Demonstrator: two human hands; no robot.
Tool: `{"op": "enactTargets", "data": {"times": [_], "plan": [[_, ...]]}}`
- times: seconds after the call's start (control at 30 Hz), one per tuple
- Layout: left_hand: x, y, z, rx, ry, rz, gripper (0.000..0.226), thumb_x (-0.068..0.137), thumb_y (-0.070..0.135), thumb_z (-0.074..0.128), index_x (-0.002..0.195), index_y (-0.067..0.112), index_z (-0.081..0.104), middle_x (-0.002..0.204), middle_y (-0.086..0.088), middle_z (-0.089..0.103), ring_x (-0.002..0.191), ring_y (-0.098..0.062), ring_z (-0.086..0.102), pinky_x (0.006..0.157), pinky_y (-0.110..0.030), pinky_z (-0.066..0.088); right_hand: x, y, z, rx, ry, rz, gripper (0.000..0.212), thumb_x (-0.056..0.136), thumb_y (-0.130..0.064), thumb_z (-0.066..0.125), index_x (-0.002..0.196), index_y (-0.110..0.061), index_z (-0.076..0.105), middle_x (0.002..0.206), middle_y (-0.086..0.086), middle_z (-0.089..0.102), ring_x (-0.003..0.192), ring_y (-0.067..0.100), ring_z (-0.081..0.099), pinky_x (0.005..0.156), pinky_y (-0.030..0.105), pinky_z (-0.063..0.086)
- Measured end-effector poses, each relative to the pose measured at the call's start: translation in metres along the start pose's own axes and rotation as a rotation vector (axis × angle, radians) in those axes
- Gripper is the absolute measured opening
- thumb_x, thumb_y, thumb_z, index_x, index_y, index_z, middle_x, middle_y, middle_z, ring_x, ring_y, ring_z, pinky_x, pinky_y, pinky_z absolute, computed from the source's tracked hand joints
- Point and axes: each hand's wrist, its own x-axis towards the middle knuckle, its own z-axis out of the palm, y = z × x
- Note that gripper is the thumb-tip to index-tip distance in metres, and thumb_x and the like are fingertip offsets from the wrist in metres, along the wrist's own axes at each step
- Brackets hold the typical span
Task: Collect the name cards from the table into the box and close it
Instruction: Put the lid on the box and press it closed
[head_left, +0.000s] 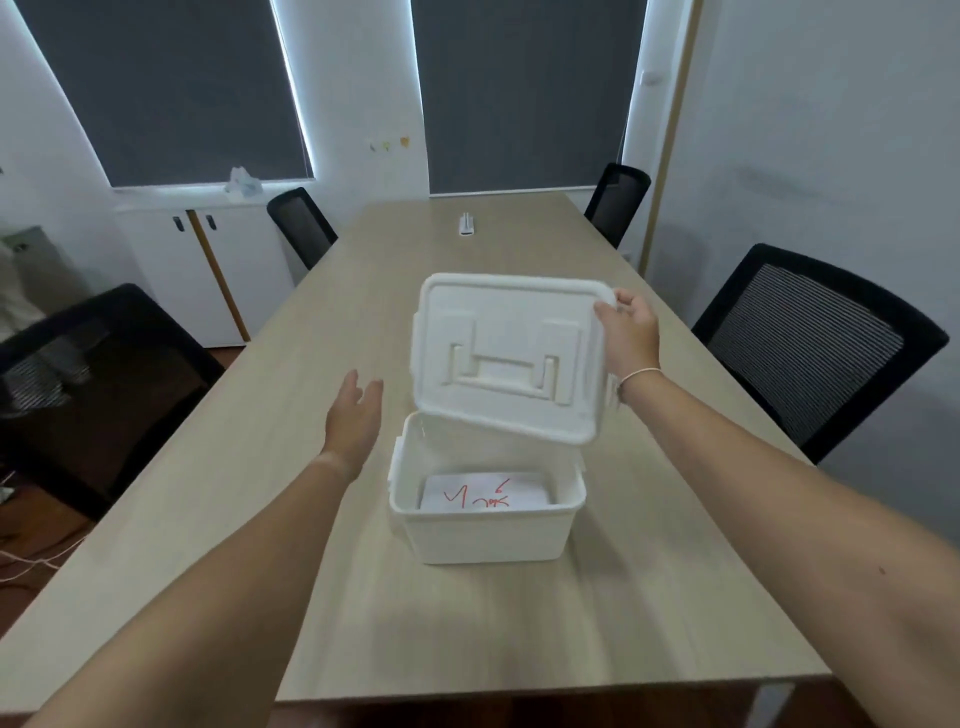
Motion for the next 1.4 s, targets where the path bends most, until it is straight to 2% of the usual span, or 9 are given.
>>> {"op": "enactTargets", "data": {"times": [0.13,0.2,0.33,0.43,0.57,0.73,0.93,1.1,1.4], "plan": [[0.0,0.003,-0.003,-0.108,-0.105,-0.113,0.025,0.095,0.029,0.041,0.114,0.02,0.056,0.112,-0.005,0.059,0.095,-0.021,0.059,0.085,-0.035,0.048,-0.002,0.022,0.009,0.023,-0.09,0.173,0.025,0.086,-0.012,0.06,0.111,-0.01,0.059,0.1,0.007,0.059,0.087,0.02,0.057,0.075,0.023,0.049],[-0.002,-0.005,-0.002,-0.098,-0.123,-0.123,0.019,0.095,0.018,0.04,0.085,0.021,0.056,0.089,-0.005,0.057,0.073,-0.017,0.054,0.064,-0.029,0.046,-0.006,0.032,0.013,-0.002,-0.088,0.215,0.025,0.085,-0.011,0.062,0.109,-0.01,0.062,0.099,0.009,0.06,0.089,0.02,0.056,0.08,0.03,0.045],[-0.003,-0.029,0.002,-0.012,-0.072,-0.151,0.025,0.096,0.019,0.038,0.076,0.012,0.05,0.073,-0.007,0.046,0.058,-0.019,0.04,0.049,-0.023,0.03,-0.012,0.057,0.008,-0.105,-0.129,0.319,0.04,0.084,-0.009,0.061,0.123,-0.004,0.058,0.117,0.014,0.064,0.101,0.024,0.06,0.092,0.035,0.047],[-0.005,-0.05,0.01,0.011,-0.1,-0.243,0.022,0.096,0.021,0.037,0.088,0.006,0.051,0.072,-0.008,0.044,0.056,-0.019,0.039,0.051,-0.025,0.029,-0.028,0.079,-0.002,-0.352,-0.195,0.344,0.052,0.085,-0.007,0.057,0.137,-0.006,0.046,0.138,0.014,0.053,0.123,0.028,0.053,0.1,0.031,0.042],[-0.005,-0.059,0.02,0.138,-0.059,-0.242,0.023,0.095,0.019,0.035,0.089,0.002,0.05,0.079,-0.014,0.048,0.06,-0.023,0.04,0.049,-0.026,0.026,-0.055,0.107,-0.01,-0.537,-0.273,0.262,0.053,0.08,0.0,0.044,0.13,-0.013,0.053,0.125,0.011,0.062,0.114,0.029,0.058,0.081,0.022,0.039],[-0.005,-0.059,0.027,0.393,-0.019,-0.271,0.041,0.093,0.018,0.036,0.109,-0.013,0.058,0.116,-0.03,0.061,0.103,-0.042,0.059,0.07,-0.033,0.04,-0.057,0.118,-0.015,-0.6,-0.324,0.259,0.052,0.085,-0.005,0.043,0.134,-0.02,0.048,0.128,0.01,0.061,0.107,0.026,0.058,0.081,0.024,0.039],[-0.009,-0.06,0.024,0.643,-0.013,-0.25,0.043,0.09,0.026,0.039,0.103,-0.007,0.064,0.114,-0.024,0.065,0.105,-0.041,0.061,0.084,-0.039,0.05,-0.054,0.119,-0.015,-0.59,-0.357,0.283,0.06,0.086,0.0,0.039,0.142,-0.022,0.04,0.139,0.004,0.052,0.123,0.024,0.052,0.09,0.024,0.039],[-0.009,-0.068,0.022,0.572,-0.044,-0.264,0.044,0.091,0.021,0.041,0.101,-0.016,0.062,0.112,-0.03,0.065,0.104,-0.043,0.062,0.082,-0.041,0.051,-0.05,0.124,-0.012,-0.555,-0.361,0.284,0.062,0.084,0.004,0.035,0.139,-0.023,0.044,0.136,0.006,0.055,0.111,0.022,0.054,0.086,0.022,0.038],[0.002,-0.071,0.023,0.557,-0.093,-0.241,0.048,0.093,0.027,0.037,0.1,-0.013,0.063,0.11,-0.03,0.065,0.103,-0.043,0.062,0.084,-0.04,0.05,-0.046,0.134,-0.009,-0.596,-0.329,0.294,0.055,0.093,-0.005,0.036,0.146,-0.016,0.034,0.151,0.004,0.04,0.137,0.024,0.04,0.111,0.028,0.031]]}}
